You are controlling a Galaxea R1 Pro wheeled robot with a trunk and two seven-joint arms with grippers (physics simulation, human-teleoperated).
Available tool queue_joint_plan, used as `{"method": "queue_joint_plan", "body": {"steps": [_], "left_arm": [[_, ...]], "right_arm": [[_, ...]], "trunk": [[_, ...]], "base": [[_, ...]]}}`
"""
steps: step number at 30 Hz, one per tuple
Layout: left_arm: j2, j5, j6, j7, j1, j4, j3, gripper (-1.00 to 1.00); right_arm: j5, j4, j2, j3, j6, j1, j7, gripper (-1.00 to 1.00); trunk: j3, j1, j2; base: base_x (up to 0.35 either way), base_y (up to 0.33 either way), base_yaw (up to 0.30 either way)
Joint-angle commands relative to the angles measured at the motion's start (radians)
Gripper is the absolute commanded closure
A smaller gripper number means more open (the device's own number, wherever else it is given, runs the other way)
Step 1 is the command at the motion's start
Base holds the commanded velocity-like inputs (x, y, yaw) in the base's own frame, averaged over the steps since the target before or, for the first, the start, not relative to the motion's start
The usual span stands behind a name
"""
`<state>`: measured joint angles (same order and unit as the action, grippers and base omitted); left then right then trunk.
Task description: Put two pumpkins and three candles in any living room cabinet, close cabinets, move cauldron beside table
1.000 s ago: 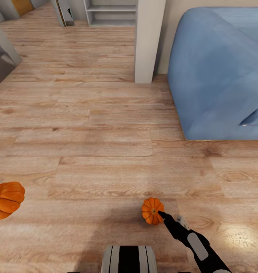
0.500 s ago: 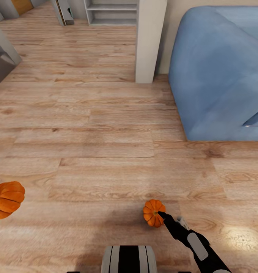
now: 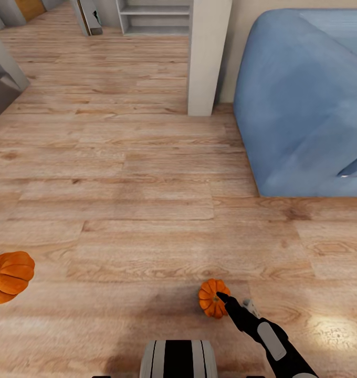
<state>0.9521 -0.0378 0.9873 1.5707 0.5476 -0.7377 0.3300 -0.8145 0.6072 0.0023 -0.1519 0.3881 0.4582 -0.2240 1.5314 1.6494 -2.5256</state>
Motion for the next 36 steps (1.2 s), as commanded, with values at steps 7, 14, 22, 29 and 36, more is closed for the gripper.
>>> {"method": "queue_joint_plan", "body": {"steps": [7, 14, 22, 29, 36], "left_arm": [[-0.002, -0.001, -0.002, 0.0, 0.0, 0.0, 0.0, 1.0], [-0.001, -0.001, -0.001, 0.0, 0.0, 0.0, 0.0, 1.0], [-0.001, -0.001, -0.001, 0.0, 0.0, 0.0, 0.0, 1.0], [-0.001, -0.001, -0.002, 0.0, 0.0, 0.0, 0.0, 1.0], [-0.001, -0.001, -0.002, 0.0, 0.0, 0.0, 0.0, 1.0]], "right_arm": [[0.001, 0.0, 0.003, 0.0, 0.0, 0.001, 0.003, -1.0], [0.002, 0.0, 0.004, 0.0, 0.0, 0.001, 0.003, -1.0], [0.002, 0.0, 0.004, 0.0, 0.0, 0.0, 0.003, -1.0], [0.002, -0.001, 0.004, 0.0, 0.0, 0.0, 0.003, -1.0], [0.008, -0.001, 0.004, 0.0, 0.0, 0.0, 0.003, -1.0]], "trunk": [[0.0, 0.0, 0.0], [0.012, 0.001, -0.001], [0.027, 0.003, -0.002], [0.027, 0.003, -0.002], [0.027, 0.003, -0.002]], "base": [[0.049, 0.0, 0.0], [0.002, 0.0, 0.0], [0.0, 0.0, 0.0], [0.12, 0.0, 0.0], [0.032, 0.0, 0.0]]}}
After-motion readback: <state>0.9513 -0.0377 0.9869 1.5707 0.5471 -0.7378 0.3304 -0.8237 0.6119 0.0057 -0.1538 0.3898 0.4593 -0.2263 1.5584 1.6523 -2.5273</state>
